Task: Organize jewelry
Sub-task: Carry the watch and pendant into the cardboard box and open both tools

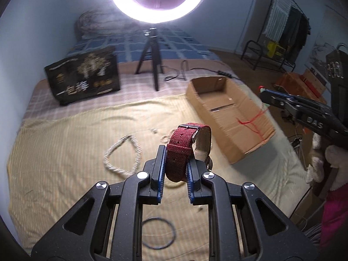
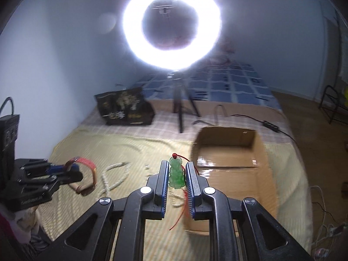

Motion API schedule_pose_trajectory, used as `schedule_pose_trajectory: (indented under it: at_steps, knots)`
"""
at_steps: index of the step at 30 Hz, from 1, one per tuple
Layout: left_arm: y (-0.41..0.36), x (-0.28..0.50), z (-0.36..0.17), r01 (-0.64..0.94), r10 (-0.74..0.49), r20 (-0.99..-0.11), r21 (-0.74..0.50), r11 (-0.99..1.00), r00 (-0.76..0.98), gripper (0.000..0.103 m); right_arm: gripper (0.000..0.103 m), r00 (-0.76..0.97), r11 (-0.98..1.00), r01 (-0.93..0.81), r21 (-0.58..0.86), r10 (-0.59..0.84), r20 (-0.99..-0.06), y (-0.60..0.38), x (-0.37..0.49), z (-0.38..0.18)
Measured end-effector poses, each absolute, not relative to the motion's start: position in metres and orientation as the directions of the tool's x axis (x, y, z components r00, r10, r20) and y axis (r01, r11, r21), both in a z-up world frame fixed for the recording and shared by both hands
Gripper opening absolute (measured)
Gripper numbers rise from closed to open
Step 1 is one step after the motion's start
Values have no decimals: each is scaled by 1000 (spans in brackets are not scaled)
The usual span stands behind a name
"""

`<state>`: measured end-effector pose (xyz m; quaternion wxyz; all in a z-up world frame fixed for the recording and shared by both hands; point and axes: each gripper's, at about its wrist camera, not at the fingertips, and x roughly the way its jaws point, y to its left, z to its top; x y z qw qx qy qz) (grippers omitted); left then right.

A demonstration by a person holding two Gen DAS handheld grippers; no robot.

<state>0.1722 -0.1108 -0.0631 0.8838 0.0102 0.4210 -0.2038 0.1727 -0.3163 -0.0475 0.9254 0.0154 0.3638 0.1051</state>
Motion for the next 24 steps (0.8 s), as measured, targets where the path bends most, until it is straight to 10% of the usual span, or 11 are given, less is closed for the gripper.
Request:
schedule_pose_trajectory:
  at_steps: [24]
  knots:
    - [-258,192,-102,487,-437,-762,-185,854,477,15,14,668,992,28,125,75,-741,-415,183,-82]
